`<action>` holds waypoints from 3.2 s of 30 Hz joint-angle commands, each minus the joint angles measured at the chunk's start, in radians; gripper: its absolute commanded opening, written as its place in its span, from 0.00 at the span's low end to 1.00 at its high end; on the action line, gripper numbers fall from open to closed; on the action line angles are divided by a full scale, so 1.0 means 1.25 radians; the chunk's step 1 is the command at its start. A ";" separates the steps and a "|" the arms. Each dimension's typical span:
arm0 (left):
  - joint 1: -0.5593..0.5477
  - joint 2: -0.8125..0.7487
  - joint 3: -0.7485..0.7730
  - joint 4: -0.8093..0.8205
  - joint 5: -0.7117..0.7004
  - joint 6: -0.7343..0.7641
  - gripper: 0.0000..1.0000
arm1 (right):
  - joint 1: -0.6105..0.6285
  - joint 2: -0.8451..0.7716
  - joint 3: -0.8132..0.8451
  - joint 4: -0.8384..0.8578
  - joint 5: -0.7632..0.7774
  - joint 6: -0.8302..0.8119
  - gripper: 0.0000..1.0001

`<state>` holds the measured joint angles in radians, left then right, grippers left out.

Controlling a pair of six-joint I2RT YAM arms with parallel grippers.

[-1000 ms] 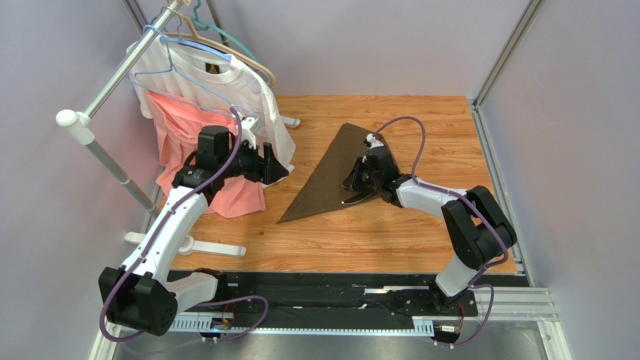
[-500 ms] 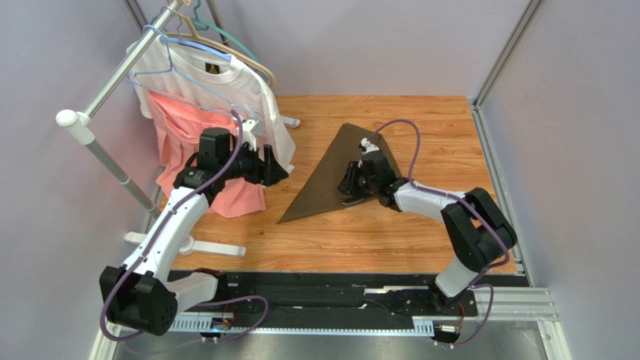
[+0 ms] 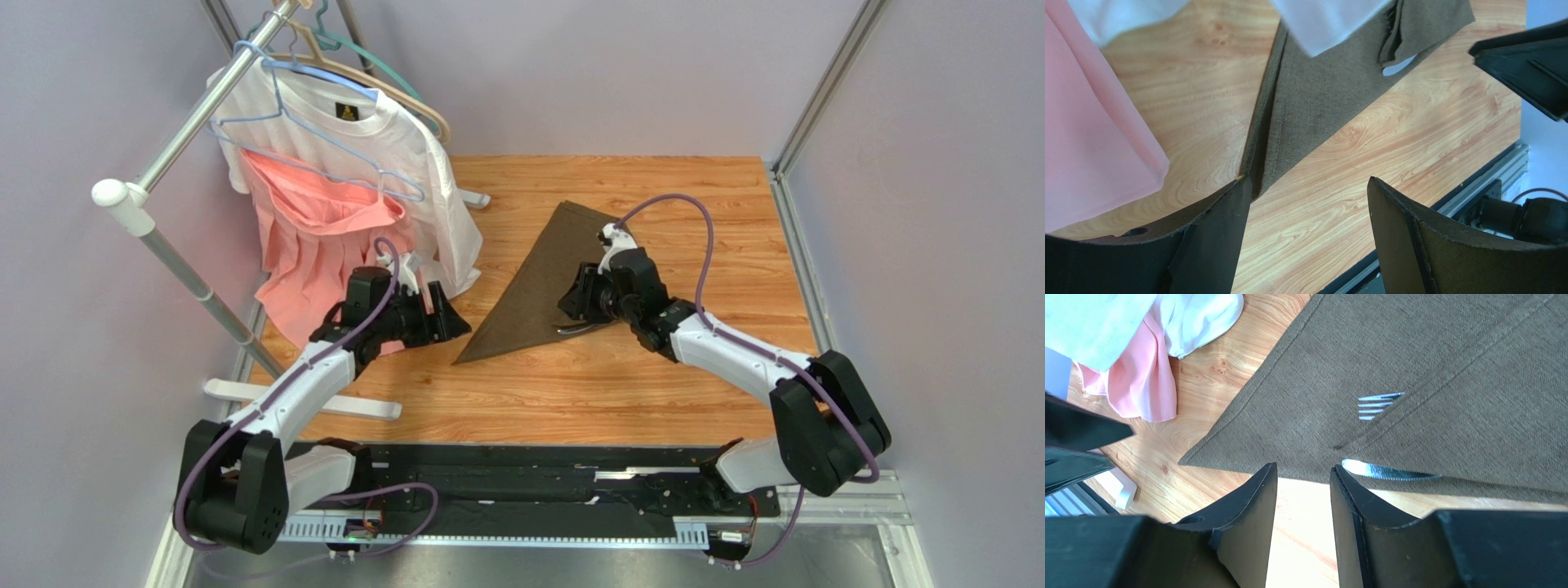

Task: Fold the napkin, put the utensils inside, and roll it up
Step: Fold the napkin

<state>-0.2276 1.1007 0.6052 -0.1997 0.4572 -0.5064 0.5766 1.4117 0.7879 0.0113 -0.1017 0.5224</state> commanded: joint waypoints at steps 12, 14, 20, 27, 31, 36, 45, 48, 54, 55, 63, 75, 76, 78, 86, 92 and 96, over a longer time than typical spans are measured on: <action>-0.030 0.112 -0.089 0.205 -0.043 -0.130 0.71 | 0.001 -0.078 -0.055 0.014 0.010 -0.003 0.41; -0.041 0.116 -0.098 0.193 -0.070 -0.130 0.70 | 0.000 -0.074 -0.060 0.020 0.008 0.002 0.41; -0.058 0.123 -0.138 0.199 -0.120 -0.153 0.67 | 0.000 -0.076 -0.062 0.030 -0.006 0.010 0.41; -0.063 0.097 -0.174 0.211 -0.158 -0.178 0.65 | 0.001 -0.091 -0.071 0.031 -0.005 0.008 0.41; -0.063 0.119 -0.179 0.222 -0.149 -0.183 0.60 | 0.001 -0.091 -0.077 0.034 -0.006 0.009 0.40; -0.068 0.139 -0.191 0.246 -0.120 -0.210 0.52 | -0.001 -0.092 -0.084 0.039 -0.006 0.012 0.40; -0.077 0.126 -0.195 0.206 -0.137 -0.201 0.47 | 0.000 -0.098 -0.100 0.060 -0.009 0.024 0.40; -0.077 0.111 -0.196 0.176 -0.142 -0.193 0.46 | -0.001 -0.102 -0.104 0.063 -0.011 0.026 0.40; -0.081 0.111 -0.196 0.163 -0.133 -0.193 0.46 | -0.002 -0.111 -0.111 0.071 -0.014 0.028 0.40; -0.081 0.112 -0.196 0.163 -0.131 -0.190 0.47 | -0.002 -0.113 -0.112 0.072 -0.017 0.028 0.40; -0.083 0.109 -0.195 0.113 -0.109 -0.179 0.55 | -0.001 -0.125 -0.127 0.077 -0.025 0.032 0.40; -0.083 0.090 -0.229 0.125 -0.104 -0.211 0.57 | -0.001 -0.140 -0.138 0.081 -0.028 0.034 0.40; -0.083 0.084 -0.233 0.125 -0.104 -0.216 0.57 | -0.001 -0.140 -0.138 0.081 -0.028 0.035 0.40; -0.083 0.071 -0.245 0.125 -0.108 -0.228 0.57 | -0.001 -0.139 -0.138 0.083 -0.033 0.036 0.40; -0.083 0.046 -0.263 0.147 -0.126 -0.249 0.60 | -0.001 -0.134 -0.137 0.088 -0.039 0.036 0.40; -0.083 0.128 -0.224 0.189 -0.152 -0.243 0.52 | -0.004 -0.139 -0.135 0.084 -0.041 0.036 0.40; -0.083 0.133 -0.219 0.186 -0.151 -0.237 0.47 | -0.002 -0.154 -0.137 0.071 -0.033 0.030 0.40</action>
<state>-0.3267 1.2404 0.3420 0.1013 0.3351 -0.8299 0.5747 1.2598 0.6178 0.0704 -0.1486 0.5636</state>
